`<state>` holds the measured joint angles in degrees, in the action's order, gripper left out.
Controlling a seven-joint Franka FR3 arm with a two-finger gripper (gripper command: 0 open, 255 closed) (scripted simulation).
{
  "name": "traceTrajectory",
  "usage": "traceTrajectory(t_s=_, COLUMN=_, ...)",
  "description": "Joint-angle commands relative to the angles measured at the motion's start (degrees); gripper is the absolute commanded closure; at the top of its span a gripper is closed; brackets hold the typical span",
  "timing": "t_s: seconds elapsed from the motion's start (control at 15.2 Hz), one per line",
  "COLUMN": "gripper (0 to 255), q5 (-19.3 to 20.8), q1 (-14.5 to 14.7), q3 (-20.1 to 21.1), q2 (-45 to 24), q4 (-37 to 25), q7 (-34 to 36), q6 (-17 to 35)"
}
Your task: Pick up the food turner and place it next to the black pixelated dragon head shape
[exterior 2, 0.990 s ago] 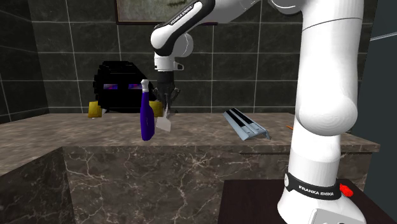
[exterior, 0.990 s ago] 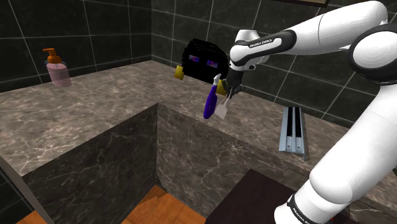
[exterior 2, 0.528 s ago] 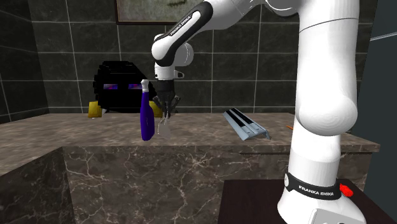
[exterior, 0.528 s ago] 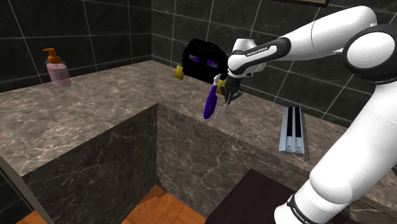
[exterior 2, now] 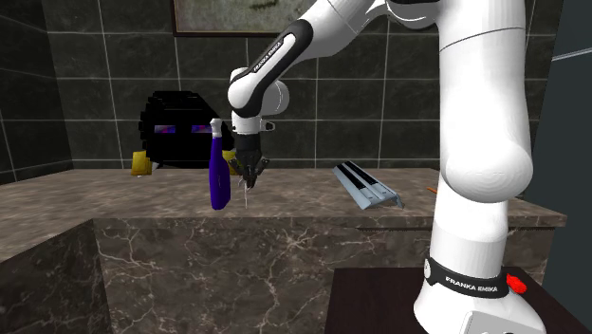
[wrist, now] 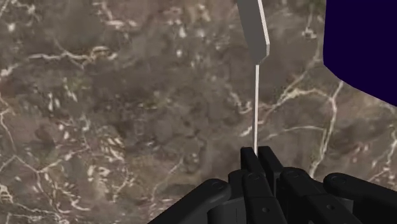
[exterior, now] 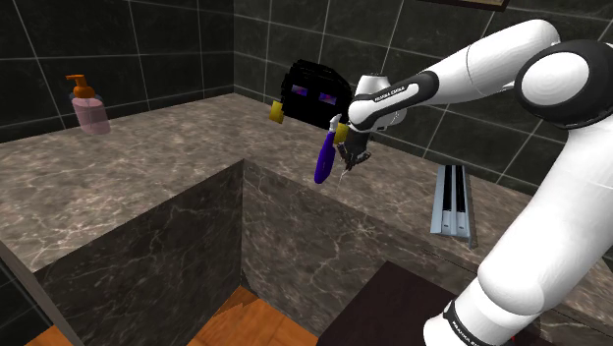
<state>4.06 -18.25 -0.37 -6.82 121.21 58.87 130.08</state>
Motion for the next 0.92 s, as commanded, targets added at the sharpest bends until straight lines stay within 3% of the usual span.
traceTrajectory(t_s=0.0, gripper=255, q5=0.1, q1=0.0, q3=0.0, q2=-0.8, q4=0.4, q7=0.1, q6=1.3)
traceTrajectory(t_s=0.53, gripper=255, q5=0.1, q1=0.0, q3=0.0, q2=-1.0, q4=0.5, q7=0.1, q6=1.5)
traceTrajectory(t_s=0.59, gripper=0, q5=0.1, q1=0.0, q3=0.0, q2=-1.0, q4=0.5, q7=0.2, q6=1.5)
traceTrajectory(t_s=0.86, gripper=0, q5=0.1, q1=0.0, q3=0.0, q2=-1.0, q4=0.4, q7=0.1, q6=1.4)
